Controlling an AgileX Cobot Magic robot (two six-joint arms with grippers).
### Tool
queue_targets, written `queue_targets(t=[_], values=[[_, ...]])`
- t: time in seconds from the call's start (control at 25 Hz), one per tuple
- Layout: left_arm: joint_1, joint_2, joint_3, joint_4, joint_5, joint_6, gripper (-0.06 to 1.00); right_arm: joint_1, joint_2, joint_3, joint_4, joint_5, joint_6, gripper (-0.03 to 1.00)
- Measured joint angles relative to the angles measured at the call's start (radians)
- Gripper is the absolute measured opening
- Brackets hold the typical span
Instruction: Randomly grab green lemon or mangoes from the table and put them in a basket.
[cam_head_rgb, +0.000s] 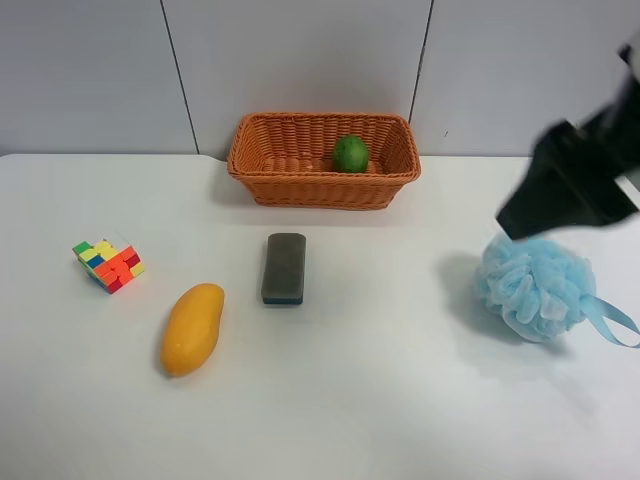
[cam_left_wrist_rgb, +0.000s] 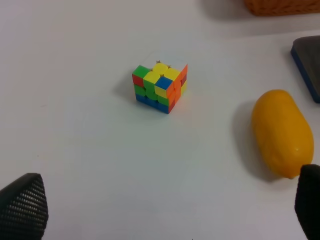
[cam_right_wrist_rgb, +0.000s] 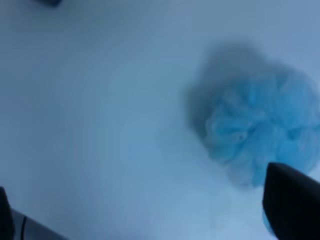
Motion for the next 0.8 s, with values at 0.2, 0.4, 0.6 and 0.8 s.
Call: queue_targets(t=[0.2, 0.4, 0.6, 0.8], values=[[0.000, 0.000, 0.000, 0.000, 0.000, 0.000, 0.99, 0.002, -0.326, 0.249, -0.023, -0.002, -0.039, 0.99], [0.000, 0.000, 0.000, 0.000, 0.000, 0.000, 0.99, 0.002, -0.623, 0.439, -0.026, -0.072, -0.059, 0.99], [0.000, 0.000, 0.000, 0.000, 0.000, 0.000, 0.99, 0.002, -0.845, 0.558, -0.026, -0.117, -0.052, 0.99], [0.000, 0.000, 0.000, 0.000, 0.000, 0.000, 0.99, 0.002, -0.969, 0.578, -0.026, -0.155, -0.049, 0.99]])
